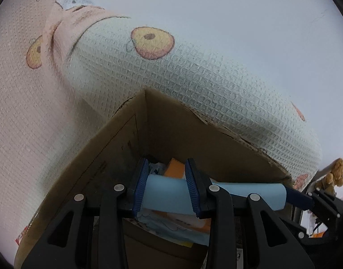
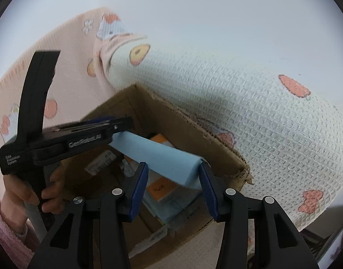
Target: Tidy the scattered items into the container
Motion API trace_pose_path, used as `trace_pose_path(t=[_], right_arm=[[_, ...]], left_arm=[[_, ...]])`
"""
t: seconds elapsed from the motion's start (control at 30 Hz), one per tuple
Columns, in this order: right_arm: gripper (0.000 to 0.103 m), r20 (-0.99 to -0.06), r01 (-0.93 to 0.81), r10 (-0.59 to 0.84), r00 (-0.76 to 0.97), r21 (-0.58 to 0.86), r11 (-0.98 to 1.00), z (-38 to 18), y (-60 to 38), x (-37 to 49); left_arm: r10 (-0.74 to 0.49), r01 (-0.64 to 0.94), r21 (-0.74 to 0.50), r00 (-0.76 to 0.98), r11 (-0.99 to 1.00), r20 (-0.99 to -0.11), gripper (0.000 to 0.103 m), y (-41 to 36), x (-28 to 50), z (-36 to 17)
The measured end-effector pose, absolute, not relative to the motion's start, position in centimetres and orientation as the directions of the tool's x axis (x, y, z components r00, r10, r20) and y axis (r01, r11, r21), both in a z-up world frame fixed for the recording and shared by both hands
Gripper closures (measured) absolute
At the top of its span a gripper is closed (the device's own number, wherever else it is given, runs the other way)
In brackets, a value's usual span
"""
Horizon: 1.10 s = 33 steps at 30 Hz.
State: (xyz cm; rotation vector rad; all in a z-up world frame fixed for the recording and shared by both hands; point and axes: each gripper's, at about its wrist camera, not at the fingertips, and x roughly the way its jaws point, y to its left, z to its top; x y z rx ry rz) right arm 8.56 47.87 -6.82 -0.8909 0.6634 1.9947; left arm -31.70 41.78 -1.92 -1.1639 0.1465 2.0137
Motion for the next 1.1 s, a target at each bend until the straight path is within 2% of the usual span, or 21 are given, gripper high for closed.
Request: trace_pose_path(t=[0.1,0.27,0.33,0.47,0.63,0.83,0.93,1.1], right_arm=[[0.058,-0.785,-0.855,0.481,-0.390,0.114,-0.506,-7.1,48.2,8.7],[0.058,-0.789,-0.852,0.471,-0.394,0.121,-0.509,-7.2,48.8,8.6],[0.058,-0.818,-0.845,0.454,-0.354,0.072,-0.529,-7.8,48.6,8.1],[0.056,-0.849,-0.808,0.382,-0.366,0.086,-0.582,-8.3,48.3,7.8],[0.056,-0.847,-0.772,0.325,-0.421,0.146,-0.619,-7.5,48.1,7.1],[0.056,-0.862,-0.744,0.339,-0.376,0.063,-0.666,-8.7,47.5,4.7],[0.057,-0.853,-0.764,0.416,-0.315,-0.032,-0.644,-9.1,47.5,4.2],[0.060,-0.865,-0.770,0.382,-0.326,0.007,-0.639,-9.0,48.2,4.5]], left_arm=[[0.600,-0.668,-0.305,-0.265,-0.678,-0.755,0.066,41.8,-32.0,-1.0],[0.625,-0.698,-0.282,-0.298,-0.658,-0.721,0.066,42.6,-31.8,0.4],[0.602,-0.694,-0.282,-0.270,-0.662,-0.751,0.066,42.9,-32.1,-0.5],[0.525,-0.670,-0.246,-0.250,-0.701,-0.814,0.067,42.8,-32.2,-2.7],[0.525,-0.697,-0.216,-0.264,-0.684,-0.809,0.069,42.9,-30.8,-2.1],[0.524,-0.693,-0.244,-0.224,-0.678,-0.822,0.069,42.5,-30.6,-2.5],[0.546,-0.664,-0.299,-0.197,-0.685,-0.814,0.069,42.0,-30.8,-2.5],[0.531,-0.632,-0.292,-0.227,-0.718,-0.817,0.069,39.9,-30.2,-1.6]])
